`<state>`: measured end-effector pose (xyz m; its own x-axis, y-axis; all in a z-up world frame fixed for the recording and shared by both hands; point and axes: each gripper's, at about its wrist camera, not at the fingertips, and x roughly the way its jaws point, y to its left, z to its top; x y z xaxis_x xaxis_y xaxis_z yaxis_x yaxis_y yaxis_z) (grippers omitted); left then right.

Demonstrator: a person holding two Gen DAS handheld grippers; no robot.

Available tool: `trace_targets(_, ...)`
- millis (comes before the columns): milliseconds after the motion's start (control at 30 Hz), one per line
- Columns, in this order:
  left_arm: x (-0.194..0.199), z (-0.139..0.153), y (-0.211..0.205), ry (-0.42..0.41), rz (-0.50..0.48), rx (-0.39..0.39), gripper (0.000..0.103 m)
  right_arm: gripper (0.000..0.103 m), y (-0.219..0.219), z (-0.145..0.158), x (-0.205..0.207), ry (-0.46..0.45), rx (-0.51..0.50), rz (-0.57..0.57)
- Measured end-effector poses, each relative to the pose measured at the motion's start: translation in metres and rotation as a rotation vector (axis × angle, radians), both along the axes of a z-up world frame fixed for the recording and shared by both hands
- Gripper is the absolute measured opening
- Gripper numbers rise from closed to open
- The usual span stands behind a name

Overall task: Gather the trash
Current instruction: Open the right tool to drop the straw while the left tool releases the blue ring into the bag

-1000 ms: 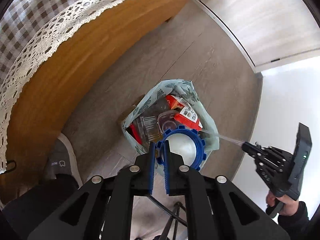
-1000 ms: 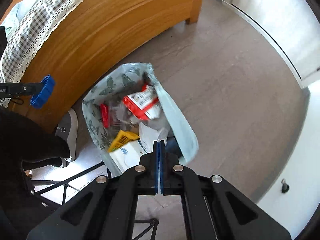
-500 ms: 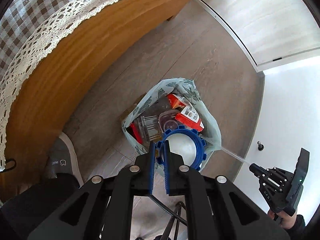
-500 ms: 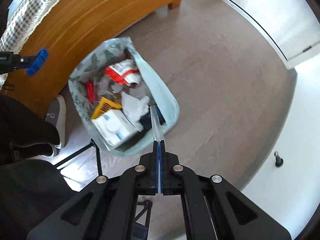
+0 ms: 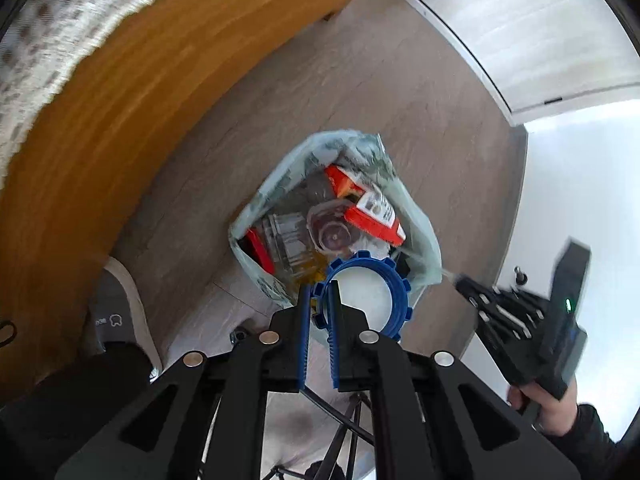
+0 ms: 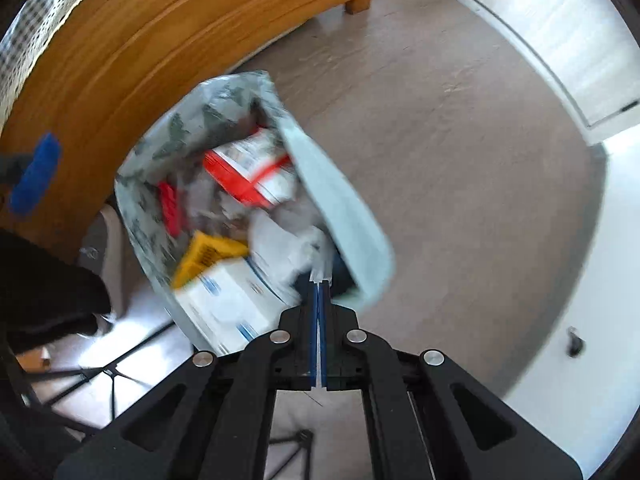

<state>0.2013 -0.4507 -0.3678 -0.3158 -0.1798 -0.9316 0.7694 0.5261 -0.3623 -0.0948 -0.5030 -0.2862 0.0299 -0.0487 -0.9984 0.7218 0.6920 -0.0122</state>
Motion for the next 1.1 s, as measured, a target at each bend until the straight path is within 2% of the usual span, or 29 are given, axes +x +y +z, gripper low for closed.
trace_targets(133,-0.002,-0.013,-0.004,0.015,-0.007,0.041,0.006,0.001,-0.012,-0.041,0.021,-0.047,0.12,-0.05)
trace_targets(233,-0.003,-0.027,-0.009,0.024,-0.009,0.093,0.006,0.001,-0.018,-0.065,0.029,-0.014,0.122,-0.044)
trace_targets(300,-0.006,-0.04,-0.015,0.038,-0.035,0.149,0.006,0.001,-0.028,-0.073,0.024,-0.006,0.141,-0.093)
trace_targets(367,-0.011,-0.052,-0.021,0.054,-0.078,0.19,0.006,0.001,-0.034,-0.063,0.017,-0.032,0.131,-0.112)
trace_targets(400,-0.014,-0.058,-0.024,0.045,-0.102,0.211,0.006,0.008,-0.035,-0.056,0.015,-0.044,0.124,-0.113)
trace_targets(433,-0.016,-0.063,-0.026,0.031,-0.119,0.227,0.006,0.028,-0.037,-0.047,0.011,-0.065,0.116,-0.118)
trace_targets(500,-0.02,-0.073,-0.034,-0.007,-0.149,0.253,0.006,0.052,-0.039,-0.026,0.002,-0.127,0.103,-0.142)
trace_targets(700,-0.03,-0.101,-0.05,-0.014,-0.219,0.291,0.006,0.053,-0.045,0.02,-0.02,-0.238,0.092,-0.19)
trace_targets(833,-0.032,-0.121,-0.057,0.053,-0.187,0.315,0.007,0.053,-0.048,0.034,-0.027,-0.263,0.104,-0.208)
trace_targets(867,-0.033,-0.124,-0.058,0.049,-0.189,0.31,0.011,0.053,-0.046,0.035,-0.028,-0.265,0.104,-0.208)
trace_targets(933,-0.033,-0.129,-0.058,-0.007,-0.174,0.318,0.06,0.052,-0.043,0.035,-0.028,-0.26,0.103,-0.2)
trace_targets(967,-0.031,-0.131,-0.057,-0.025,-0.165,0.326,0.064,0.052,-0.041,0.034,-0.027,-0.254,0.104,-0.197)
trace_targets(1100,-0.015,-0.126,-0.053,0.028,-0.102,0.312,0.064,0.052,-0.035,0.03,-0.025,-0.237,0.114,-0.186)
